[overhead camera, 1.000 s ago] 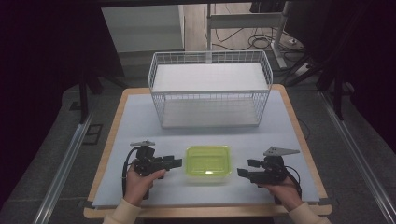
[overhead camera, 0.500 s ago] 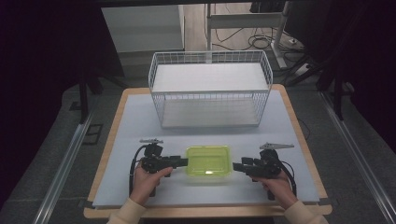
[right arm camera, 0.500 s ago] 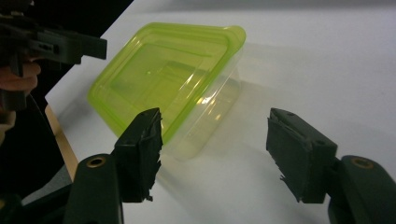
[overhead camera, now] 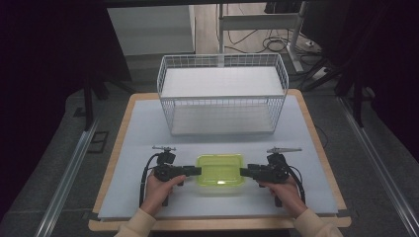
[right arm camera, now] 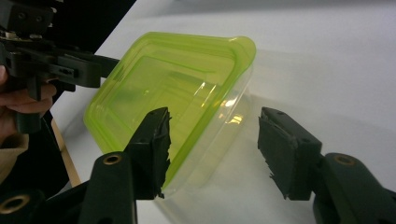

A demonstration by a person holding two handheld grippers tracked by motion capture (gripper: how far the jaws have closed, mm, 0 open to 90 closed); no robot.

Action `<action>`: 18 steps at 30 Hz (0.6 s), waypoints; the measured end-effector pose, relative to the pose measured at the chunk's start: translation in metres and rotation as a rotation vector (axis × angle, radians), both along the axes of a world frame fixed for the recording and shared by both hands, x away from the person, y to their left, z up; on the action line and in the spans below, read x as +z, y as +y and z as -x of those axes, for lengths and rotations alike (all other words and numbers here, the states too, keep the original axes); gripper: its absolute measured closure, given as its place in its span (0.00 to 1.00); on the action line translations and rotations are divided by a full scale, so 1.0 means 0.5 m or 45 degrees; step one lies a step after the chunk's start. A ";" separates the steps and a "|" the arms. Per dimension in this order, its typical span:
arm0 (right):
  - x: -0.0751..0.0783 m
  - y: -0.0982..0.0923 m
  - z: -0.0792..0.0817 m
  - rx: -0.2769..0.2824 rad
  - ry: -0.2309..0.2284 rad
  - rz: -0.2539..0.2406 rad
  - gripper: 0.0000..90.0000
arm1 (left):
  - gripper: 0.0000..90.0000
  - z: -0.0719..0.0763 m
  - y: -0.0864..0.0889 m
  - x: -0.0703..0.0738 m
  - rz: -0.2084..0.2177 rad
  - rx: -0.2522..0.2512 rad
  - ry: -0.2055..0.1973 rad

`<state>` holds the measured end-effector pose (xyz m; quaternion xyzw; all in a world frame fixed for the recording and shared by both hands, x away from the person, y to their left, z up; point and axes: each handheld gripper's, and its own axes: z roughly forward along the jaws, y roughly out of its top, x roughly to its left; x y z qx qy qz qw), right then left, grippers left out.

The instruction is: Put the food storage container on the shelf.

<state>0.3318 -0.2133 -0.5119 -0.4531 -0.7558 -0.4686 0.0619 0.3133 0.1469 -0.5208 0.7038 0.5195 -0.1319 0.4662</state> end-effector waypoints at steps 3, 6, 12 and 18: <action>-0.001 0.006 -0.004 0.001 0.023 -0.009 0.55 | 0.64 -0.004 -0.003 -0.009 0.005 -0.013 0.020; -0.003 0.009 -0.008 0.006 0.054 -0.021 0.62 | 0.70 -0.005 -0.008 -0.013 0.013 -0.019 0.029; -0.013 0.010 -0.016 0.029 0.128 -0.069 0.74 | 0.80 -0.004 -0.008 -0.012 0.014 -0.026 0.035; -0.007 0.004 -0.015 0.022 0.132 -0.098 0.80 | 0.83 0.002 -0.004 -0.007 0.019 -0.031 0.027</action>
